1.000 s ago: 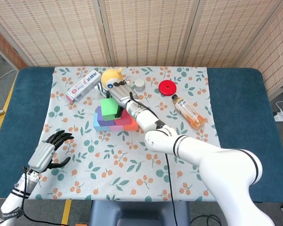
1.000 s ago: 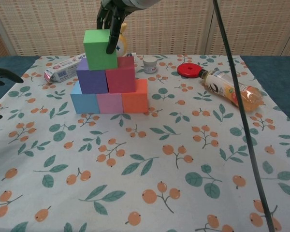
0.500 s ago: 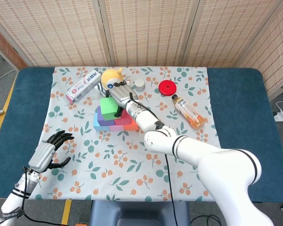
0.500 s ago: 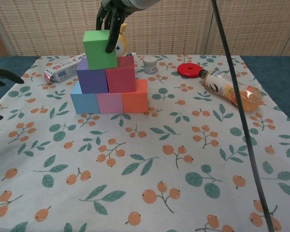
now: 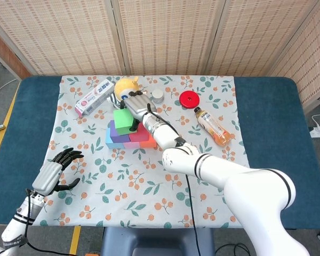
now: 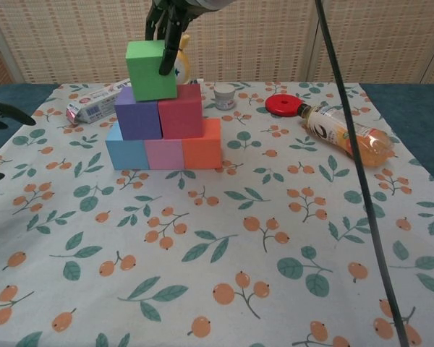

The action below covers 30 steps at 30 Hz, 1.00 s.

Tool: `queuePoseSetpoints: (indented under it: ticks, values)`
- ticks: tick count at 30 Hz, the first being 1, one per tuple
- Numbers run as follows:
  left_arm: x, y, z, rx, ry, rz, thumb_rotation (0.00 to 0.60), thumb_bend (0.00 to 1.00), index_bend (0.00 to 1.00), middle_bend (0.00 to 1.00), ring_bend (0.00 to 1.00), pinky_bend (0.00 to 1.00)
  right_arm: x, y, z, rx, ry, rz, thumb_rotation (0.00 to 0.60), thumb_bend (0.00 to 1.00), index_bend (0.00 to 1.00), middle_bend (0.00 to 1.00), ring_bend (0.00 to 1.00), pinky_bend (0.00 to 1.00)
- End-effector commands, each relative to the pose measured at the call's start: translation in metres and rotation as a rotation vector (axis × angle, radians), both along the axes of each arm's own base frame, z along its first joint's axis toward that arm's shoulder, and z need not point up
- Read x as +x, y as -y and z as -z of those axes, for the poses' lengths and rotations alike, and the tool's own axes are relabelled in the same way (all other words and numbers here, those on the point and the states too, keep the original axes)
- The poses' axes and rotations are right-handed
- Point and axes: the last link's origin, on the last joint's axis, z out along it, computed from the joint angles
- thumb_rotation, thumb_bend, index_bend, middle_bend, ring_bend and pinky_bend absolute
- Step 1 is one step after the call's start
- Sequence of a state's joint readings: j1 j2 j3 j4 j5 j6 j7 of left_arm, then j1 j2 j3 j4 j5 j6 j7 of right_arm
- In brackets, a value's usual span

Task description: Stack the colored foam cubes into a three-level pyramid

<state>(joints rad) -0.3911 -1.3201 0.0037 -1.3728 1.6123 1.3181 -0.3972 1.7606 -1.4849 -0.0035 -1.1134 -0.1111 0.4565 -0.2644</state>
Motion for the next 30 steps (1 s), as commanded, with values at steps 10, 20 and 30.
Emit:
queuePoseSetpoints:
  ticks: [10, 20, 30]
  values:
    - [-0.0023, 0.0006, 0.001, -0.001, 0.005, -0.004, 0.6, 0.32, 0.22, 0.15, 0.07, 0.14, 0.0023, -0.0019, 0.002, 0.0, -0.003, 0.024, 0.6, 0.07, 0.37, 0.28, 0.01, 0.0]
    - [-0.0056, 0.0016, 0.0017, -0.004, 0.009, -0.011, 0.6, 0.32, 0.22, 0.15, 0.07, 0.14, 0.0059, -0.0042, 0.0055, -0.004, -0.017, 0.031, 0.6, 0.07, 0.36, 0.28, 0.01, 0.0]
    - [-0.007, 0.0021, 0.0029, -0.006, 0.01, -0.011, 0.6, 0.32, 0.22, 0.15, 0.07, 0.14, 0.0063, -0.0063, 0.0064, -0.005, -0.026, 0.034, 0.6, 0.07, 0.24, 0.28, 0.0, 0.0]
